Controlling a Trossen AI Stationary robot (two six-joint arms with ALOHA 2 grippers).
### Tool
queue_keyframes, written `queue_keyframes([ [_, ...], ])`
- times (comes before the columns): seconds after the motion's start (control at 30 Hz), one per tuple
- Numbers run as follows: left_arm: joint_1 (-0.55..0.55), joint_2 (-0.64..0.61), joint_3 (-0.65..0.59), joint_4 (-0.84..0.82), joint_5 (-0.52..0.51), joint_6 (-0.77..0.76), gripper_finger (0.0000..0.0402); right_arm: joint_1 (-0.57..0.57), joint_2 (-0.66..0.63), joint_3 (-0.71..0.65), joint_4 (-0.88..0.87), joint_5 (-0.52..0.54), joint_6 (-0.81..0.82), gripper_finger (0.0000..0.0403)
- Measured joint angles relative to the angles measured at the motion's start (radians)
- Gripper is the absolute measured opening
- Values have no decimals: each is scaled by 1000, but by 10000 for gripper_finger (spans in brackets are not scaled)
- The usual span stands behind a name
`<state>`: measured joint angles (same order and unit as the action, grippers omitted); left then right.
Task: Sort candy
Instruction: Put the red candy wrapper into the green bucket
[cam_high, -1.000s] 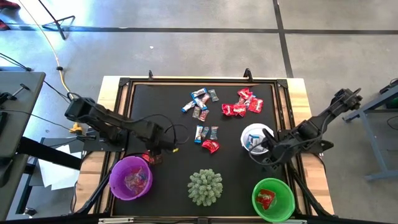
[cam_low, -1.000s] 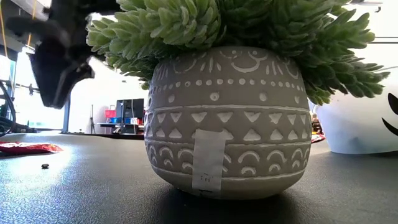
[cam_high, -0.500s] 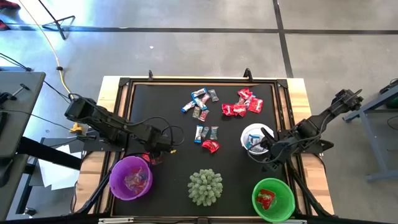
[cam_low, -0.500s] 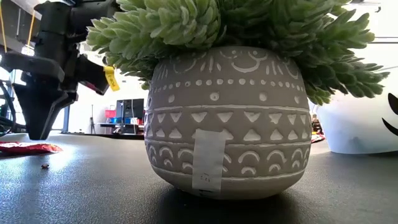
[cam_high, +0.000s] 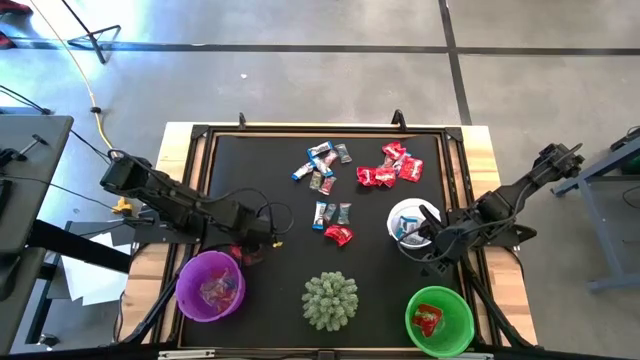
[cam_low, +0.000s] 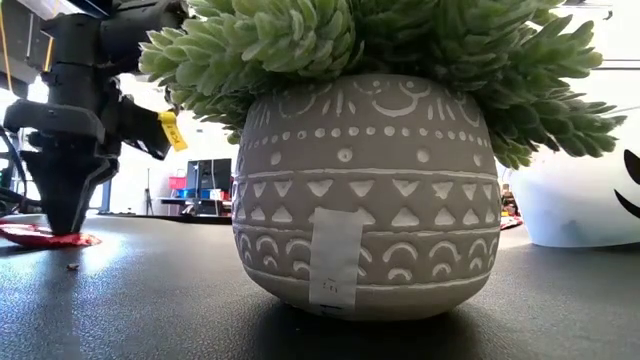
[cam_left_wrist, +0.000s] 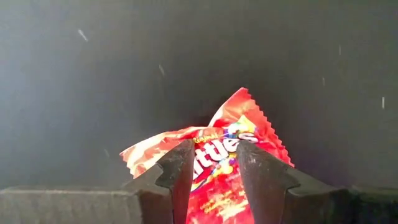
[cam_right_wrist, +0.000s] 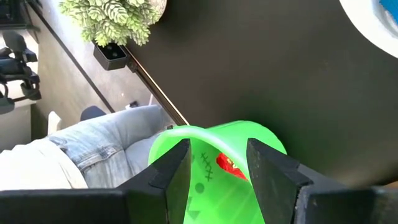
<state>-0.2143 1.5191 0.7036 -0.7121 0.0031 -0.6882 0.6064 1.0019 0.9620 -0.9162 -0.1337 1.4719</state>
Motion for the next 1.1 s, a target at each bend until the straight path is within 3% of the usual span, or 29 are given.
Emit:
queue_keyframes([
  [0.13, 40, 2, 0, 51, -87, -18, 117, 0, 0, 0, 0, 0, 1, 149],
  [0.4, 118, 5, -3, 125, -157, -17, 117, 0, 0, 0, 0, -1, 17, 149],
  [0.53, 150, 6, -3, 116, -133, -17, 92, 0, 0, 0, 0, -1, 44, 149],
  [0.73, 179, 6, -3, 107, -112, -20, 8, 0, 0, 0, 0, -1, 49, 149],
  [1.1, 176, -6, 68, 103, -90, -35, 0, 0, 0, 0, 0, -1, 49, 149],
])
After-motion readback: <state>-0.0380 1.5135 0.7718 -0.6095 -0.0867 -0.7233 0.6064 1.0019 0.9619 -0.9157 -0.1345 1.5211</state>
